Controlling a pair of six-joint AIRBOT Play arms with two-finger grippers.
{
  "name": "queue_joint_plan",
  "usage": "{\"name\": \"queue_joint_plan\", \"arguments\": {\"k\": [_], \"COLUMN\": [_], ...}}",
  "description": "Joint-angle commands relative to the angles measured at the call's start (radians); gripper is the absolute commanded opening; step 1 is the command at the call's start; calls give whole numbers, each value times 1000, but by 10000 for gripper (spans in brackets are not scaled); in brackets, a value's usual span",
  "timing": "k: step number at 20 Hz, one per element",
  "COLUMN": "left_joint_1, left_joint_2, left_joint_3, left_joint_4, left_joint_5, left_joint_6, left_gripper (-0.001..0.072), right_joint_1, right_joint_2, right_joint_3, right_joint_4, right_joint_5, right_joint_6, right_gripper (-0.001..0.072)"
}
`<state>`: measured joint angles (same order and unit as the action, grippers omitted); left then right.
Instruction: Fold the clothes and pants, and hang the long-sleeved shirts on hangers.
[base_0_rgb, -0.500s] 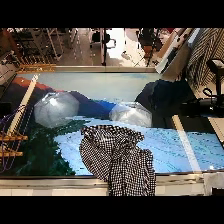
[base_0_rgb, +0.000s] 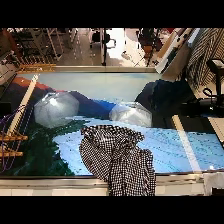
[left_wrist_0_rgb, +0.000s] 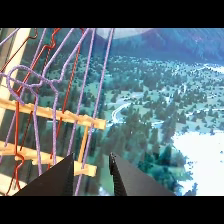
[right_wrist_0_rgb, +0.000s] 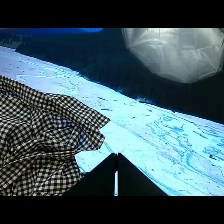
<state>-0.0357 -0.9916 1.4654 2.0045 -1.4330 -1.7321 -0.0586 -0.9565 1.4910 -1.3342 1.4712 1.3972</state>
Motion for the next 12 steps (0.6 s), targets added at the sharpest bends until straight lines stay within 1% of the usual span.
{"name": "queue_joint_plan", "arguments": {"k": [1,4,6,7,8,10,11,12], "left_joint_1": [1,1,1,1,0,-2,-2,-2], "left_joint_2": [1,1,0,-1,-2,-5,-8,-16], "left_joint_3": [0,0,0,0,0,0,0,0], "left_joint_4": [0,0,-2,-2,-8,-22,-30,-31], "left_joint_5": [0,0,7,19,34,85,95,82], "left_joint_6": [0,0,-9,-11,-11,-12,-27,-27], "left_gripper": [227,227,227,227,227,227,227,227], "right_joint_1": [1,1,1,1,1,1,1,1], "right_joint_2": [1,1,1,1,0,1,2,3], "right_joint_3": [0,0,0,0,0,0,0,0], "right_joint_4": [0,0,-5,-6,0,60,112,164], "right_joint_5": [0,0,-6,-34,-82,-225,-274,-277], "right_joint_6": [0,-5,-37,-111,-130,-124,-114,-104], "right_gripper": [25,25,24,25,25,25,25,25]}}
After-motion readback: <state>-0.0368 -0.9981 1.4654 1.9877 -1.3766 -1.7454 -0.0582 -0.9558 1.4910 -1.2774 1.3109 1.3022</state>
